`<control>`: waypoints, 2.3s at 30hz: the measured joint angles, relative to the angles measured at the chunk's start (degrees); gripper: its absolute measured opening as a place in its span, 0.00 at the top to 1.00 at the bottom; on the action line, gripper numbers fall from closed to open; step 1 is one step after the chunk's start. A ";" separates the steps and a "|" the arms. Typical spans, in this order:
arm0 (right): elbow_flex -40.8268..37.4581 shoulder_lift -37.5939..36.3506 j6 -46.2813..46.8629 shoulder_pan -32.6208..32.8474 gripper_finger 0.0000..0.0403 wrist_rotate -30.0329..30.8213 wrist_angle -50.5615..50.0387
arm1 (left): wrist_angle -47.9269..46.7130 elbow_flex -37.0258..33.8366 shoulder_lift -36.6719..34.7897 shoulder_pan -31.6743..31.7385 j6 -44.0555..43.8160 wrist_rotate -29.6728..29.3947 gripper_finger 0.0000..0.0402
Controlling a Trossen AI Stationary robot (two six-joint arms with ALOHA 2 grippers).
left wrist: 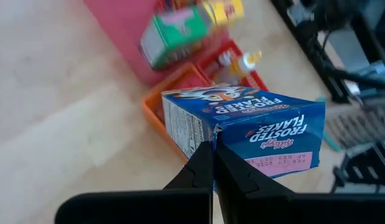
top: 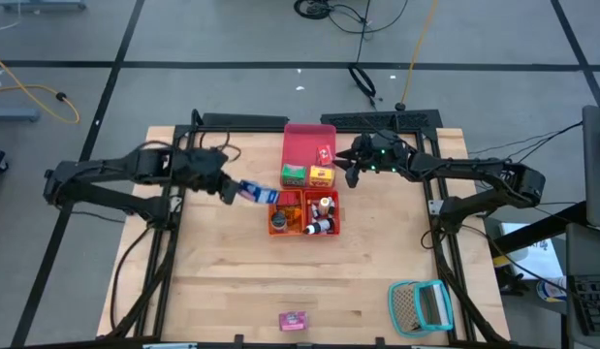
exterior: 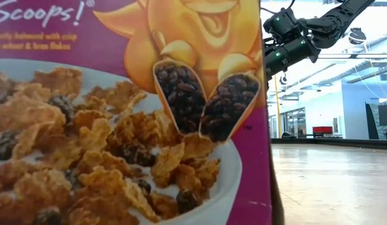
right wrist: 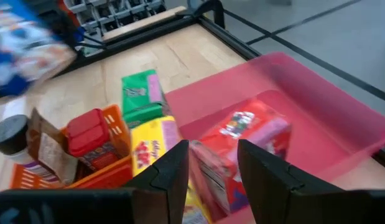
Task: Pick & Place Kitchen Items
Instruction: Put the blue cereal box into the pink bin
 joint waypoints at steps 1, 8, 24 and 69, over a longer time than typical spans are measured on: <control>0.00 0.00 -0.01 0.23 0.67 0.00 0.40 | 0.53 0.00 0.00 1.70 1.15 0.43 1.00; 0.00 0.00 -0.68 1.27 0.67 0.02 2.43 | 3.71 0.00 0.90 13.03 8.45 4.01 1.00; 0.00 0.00 -1.10 1.25 0.67 0.20 2.56 | 13.00 8.97 21.19 31.31 21.52 16.77 1.00; 0.00 0.00 -1.52 1.25 0.67 0.22 2.71 | 16.99 28.09 50.38 40.33 18.27 18.60 0.96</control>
